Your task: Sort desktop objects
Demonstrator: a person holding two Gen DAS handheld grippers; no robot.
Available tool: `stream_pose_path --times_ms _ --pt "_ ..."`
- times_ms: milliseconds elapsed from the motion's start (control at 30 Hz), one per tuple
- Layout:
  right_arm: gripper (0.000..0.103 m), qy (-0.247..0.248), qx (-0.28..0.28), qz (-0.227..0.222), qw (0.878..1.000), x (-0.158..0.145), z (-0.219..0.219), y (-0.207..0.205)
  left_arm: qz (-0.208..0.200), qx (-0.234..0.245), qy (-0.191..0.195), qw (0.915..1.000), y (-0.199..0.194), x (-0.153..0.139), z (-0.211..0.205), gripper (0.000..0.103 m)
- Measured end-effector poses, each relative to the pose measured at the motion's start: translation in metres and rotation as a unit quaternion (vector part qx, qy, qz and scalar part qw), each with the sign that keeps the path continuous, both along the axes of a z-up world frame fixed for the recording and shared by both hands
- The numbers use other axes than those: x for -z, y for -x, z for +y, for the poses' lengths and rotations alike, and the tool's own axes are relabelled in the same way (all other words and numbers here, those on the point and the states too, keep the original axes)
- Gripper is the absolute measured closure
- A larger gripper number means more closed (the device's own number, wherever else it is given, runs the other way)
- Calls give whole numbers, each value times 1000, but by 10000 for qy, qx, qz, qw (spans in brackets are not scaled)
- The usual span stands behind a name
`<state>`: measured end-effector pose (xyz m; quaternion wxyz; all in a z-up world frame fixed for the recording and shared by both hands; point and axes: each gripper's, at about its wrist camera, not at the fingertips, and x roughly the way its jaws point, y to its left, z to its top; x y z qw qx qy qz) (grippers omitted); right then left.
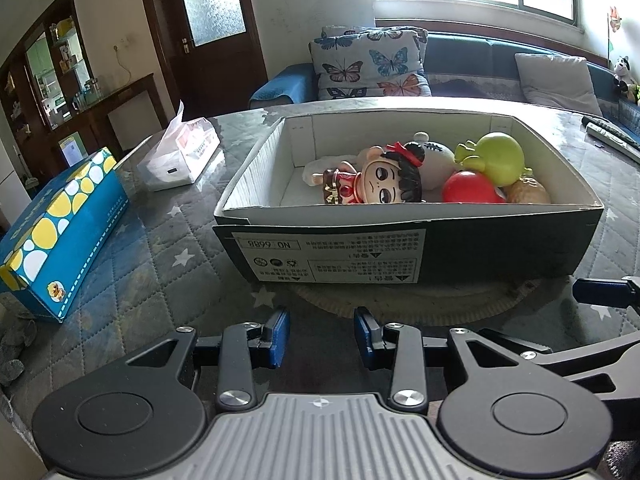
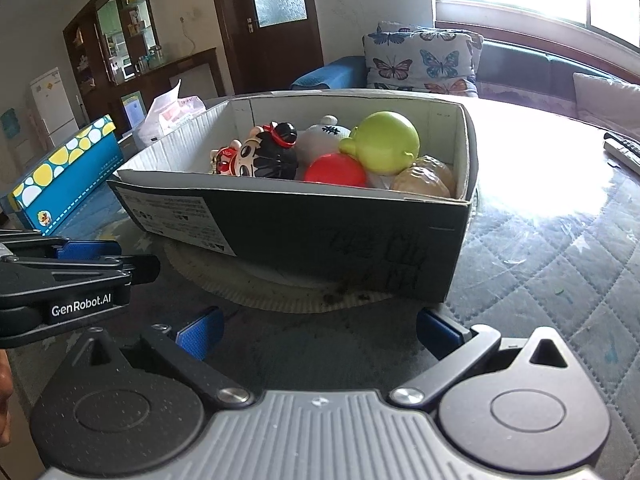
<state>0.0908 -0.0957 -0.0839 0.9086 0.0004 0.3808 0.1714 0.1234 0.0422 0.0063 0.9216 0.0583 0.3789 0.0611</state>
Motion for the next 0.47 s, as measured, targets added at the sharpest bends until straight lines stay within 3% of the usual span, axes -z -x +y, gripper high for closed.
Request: stream_pose_path --times_ms 467 --pt "0 53 73 23 10000 3 4 -10 43 44 32 10000 -11 4 3 65"
